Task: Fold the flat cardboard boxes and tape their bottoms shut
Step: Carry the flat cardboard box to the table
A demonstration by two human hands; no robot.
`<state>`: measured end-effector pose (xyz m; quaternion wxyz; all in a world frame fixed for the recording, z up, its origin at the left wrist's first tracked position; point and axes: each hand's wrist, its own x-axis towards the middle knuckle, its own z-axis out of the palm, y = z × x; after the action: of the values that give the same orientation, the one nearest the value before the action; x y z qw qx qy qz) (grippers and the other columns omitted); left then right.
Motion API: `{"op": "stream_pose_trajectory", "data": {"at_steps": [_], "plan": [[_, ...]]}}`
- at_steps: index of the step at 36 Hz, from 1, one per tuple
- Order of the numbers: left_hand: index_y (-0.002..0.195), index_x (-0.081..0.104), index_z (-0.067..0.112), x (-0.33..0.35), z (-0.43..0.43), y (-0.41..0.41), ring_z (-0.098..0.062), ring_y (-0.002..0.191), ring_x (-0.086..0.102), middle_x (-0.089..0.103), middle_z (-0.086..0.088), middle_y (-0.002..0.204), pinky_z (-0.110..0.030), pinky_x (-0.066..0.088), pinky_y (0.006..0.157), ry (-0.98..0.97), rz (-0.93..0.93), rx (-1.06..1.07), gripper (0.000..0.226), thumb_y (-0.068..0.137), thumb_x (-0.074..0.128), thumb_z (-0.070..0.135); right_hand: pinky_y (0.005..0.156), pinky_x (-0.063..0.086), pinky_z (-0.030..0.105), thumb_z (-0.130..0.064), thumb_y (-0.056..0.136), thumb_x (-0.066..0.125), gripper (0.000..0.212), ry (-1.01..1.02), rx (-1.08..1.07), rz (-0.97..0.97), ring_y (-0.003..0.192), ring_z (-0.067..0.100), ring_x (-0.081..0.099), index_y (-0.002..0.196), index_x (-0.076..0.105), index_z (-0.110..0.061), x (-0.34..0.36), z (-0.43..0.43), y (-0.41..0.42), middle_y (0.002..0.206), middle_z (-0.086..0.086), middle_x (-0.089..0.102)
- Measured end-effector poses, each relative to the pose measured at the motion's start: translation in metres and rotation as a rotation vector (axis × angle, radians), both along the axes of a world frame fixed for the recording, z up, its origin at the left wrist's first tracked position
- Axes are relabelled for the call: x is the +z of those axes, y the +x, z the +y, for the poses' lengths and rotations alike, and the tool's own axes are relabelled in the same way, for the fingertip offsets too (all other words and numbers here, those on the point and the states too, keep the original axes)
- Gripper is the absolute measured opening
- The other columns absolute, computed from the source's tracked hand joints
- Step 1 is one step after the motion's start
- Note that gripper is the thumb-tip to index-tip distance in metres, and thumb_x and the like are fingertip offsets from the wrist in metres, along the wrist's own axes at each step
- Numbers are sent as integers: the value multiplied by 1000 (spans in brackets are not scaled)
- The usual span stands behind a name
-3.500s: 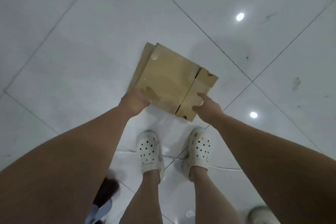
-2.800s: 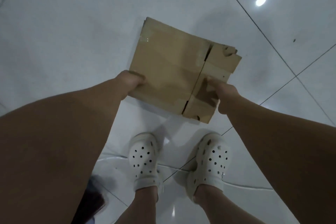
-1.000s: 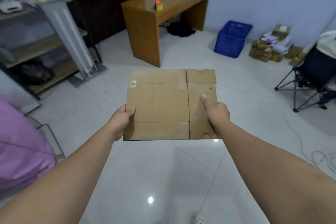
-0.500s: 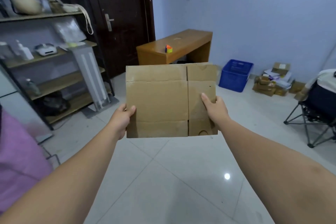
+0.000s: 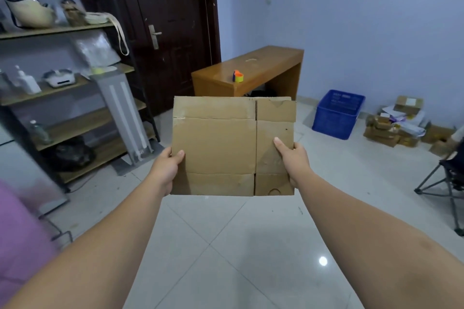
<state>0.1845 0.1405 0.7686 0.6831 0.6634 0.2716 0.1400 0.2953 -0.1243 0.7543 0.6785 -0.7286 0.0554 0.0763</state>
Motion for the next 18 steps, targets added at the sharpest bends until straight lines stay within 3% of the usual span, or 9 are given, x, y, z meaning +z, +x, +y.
{"op": "stream_pose_trajectory", "data": {"at_steps": [3, 7, 11, 18], "plan": [[128, 53, 20, 1, -2, 47, -25, 113, 55, 59, -3, 127, -48, 40, 103, 8, 27, 32, 29, 100, 44, 20, 92, 50, 42, -48, 85, 64, 57, 35, 3, 20, 105, 23, 58, 129, 48, -16, 2, 3, 47, 118, 1, 60], [133, 50, 17, 4, -2, 105, -23, 116, 51, 55, -3, 131, -40, 39, 102, 29, 67, 74, 33, 101, 41, 17, 84, 48, 36, -44, 88, 63, 48, 61, 35, 27, 103, 22, 58, 124, 51, -15, 4, 6, 104, 114, 1, 60], [135, 48, 15, 7, 0, 154, -23, 122, 47, 52, -2, 134, -34, 36, 97, 47, 75, 117, 34, 102, 41, 16, 89, 49, 38, -43, 87, 64, 45, 90, 58, 42, 103, 22, 60, 122, 53, -16, 2, 12, 154, 114, 1, 62], [129, 51, 15, 6, 15, 215, -20, 103, 51, 56, -1, 120, -35, 39, 90, 51, 81, 122, 29, 102, 40, 16, 84, 45, 33, -40, 89, 64, 40, 118, 61, 66, 100, 20, 59, 119, 53, -16, -3, 32, 221, 110, 0, 62]]}}
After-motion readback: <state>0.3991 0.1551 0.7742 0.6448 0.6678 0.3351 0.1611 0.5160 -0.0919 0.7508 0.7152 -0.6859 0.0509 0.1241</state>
